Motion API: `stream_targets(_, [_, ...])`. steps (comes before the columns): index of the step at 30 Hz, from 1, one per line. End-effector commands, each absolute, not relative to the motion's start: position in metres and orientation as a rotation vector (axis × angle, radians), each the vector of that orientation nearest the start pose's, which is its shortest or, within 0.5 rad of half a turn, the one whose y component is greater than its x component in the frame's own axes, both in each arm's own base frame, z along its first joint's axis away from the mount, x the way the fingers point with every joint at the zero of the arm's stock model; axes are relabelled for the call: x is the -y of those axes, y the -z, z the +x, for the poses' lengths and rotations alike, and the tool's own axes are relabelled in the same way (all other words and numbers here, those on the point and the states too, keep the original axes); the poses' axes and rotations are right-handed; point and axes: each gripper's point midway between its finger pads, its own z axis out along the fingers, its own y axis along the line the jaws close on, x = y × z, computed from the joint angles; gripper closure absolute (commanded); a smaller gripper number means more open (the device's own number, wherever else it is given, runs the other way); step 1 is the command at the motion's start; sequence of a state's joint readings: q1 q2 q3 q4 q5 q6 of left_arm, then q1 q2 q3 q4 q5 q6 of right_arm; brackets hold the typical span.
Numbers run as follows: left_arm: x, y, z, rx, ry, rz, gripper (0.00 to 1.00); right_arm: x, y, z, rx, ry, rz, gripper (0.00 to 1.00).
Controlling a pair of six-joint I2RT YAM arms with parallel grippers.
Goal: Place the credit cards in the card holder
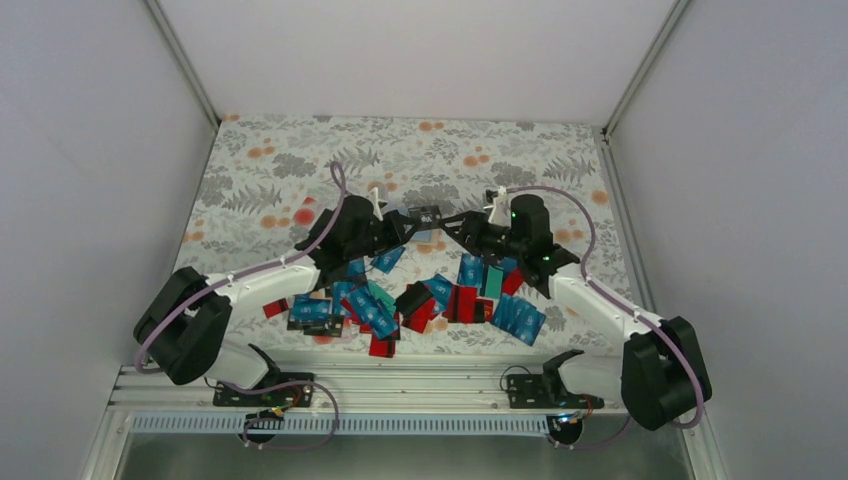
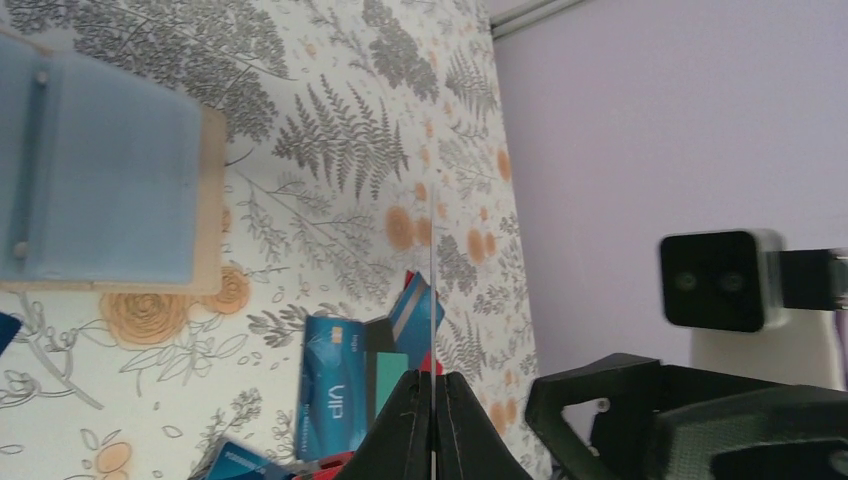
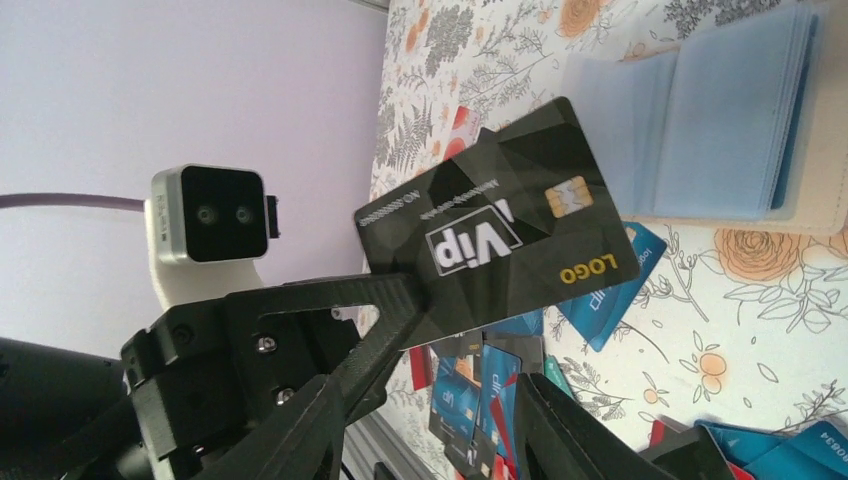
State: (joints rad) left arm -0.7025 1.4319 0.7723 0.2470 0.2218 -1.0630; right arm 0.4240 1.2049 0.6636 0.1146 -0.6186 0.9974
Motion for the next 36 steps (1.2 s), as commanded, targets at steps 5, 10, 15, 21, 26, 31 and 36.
stream_targets(5, [0.319, -0.226, 0.308, -2.084, 1.45, -0.206, 0.98, -0.241, -0.2, 0.292, -2.207, -1.544, 0.273, 0.56])
stream_targets(10, [0.322, -0.234, 0.305, -2.062, 1.493, -0.185, 0.98, -0.244, -0.2, 0.295, -2.199, -1.574, 0.276, 0.56])
stream_targets(15, [0.323, -0.24, 0.302, -2.045, 1.523, -0.166, 0.98, -0.248, -0.203, 0.3, -2.183, -1.592, 0.267, 0.57])
stream_targets(21, [0.323, -0.245, 0.299, -2.026, 1.546, -0.154, 0.98, -0.253, -0.209, 0.308, -2.164, -1.61, 0.252, 0.61])
stream_targets(26, [0.323, -0.244, 0.298, -2.031, 1.552, -0.155, 0.98, -0.256, -0.217, 0.315, -2.138, -1.622, 0.238, 0.64])
stream_targets(31, [0.323, -0.243, 0.297, -2.034, 1.556, -0.159, 0.98, -0.257, -0.226, 0.32, -2.11, -1.628, 0.224, 0.7])
stream_targets(36, [0.323, -0.241, 0.297, -2.04, 1.553, -0.162, 0.98, -0.256, -0.23, 0.32, -2.093, -1.632, 0.212, 0.79])
